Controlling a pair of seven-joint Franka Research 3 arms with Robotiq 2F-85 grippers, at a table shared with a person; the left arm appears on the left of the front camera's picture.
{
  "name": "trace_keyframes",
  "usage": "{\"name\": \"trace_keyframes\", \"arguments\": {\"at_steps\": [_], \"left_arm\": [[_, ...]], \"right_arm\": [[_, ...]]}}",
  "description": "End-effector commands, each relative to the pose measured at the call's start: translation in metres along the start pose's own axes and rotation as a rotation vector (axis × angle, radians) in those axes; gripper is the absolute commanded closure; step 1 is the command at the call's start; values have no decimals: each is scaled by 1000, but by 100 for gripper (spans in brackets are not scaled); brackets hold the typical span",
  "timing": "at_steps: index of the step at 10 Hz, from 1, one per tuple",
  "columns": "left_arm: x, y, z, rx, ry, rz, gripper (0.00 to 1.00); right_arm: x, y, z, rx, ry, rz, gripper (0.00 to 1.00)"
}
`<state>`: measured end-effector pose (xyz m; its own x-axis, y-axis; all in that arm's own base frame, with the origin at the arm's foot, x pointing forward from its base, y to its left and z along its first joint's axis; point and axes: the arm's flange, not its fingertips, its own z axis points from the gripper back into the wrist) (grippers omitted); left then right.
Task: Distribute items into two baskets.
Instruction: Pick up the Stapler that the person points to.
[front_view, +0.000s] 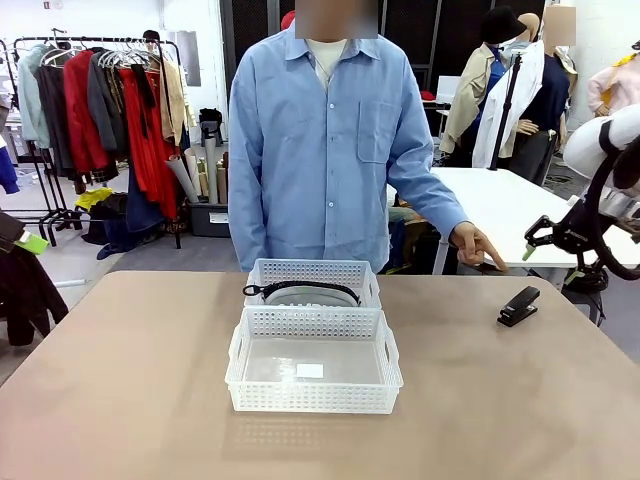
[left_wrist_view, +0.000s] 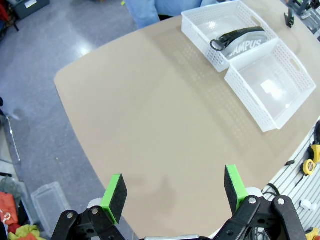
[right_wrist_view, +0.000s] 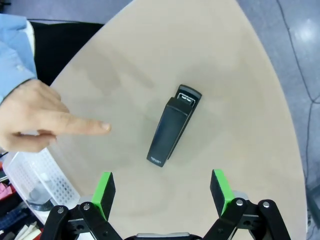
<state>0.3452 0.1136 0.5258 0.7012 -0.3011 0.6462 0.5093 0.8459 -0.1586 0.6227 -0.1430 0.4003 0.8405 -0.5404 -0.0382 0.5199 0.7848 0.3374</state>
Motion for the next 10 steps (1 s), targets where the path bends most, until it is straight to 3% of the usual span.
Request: {"name": "trace_keyframes", "arguments": {"at_steps": [1,10], "left_arm": [[-1,0,-1,-6,-2,-6,0],[-1,0,-1,-6,-2,-6,0]], "right_arm": [[9,8,-1,-63,29,-45,0],[10,17,-44,-161,53,-94,0]]}}
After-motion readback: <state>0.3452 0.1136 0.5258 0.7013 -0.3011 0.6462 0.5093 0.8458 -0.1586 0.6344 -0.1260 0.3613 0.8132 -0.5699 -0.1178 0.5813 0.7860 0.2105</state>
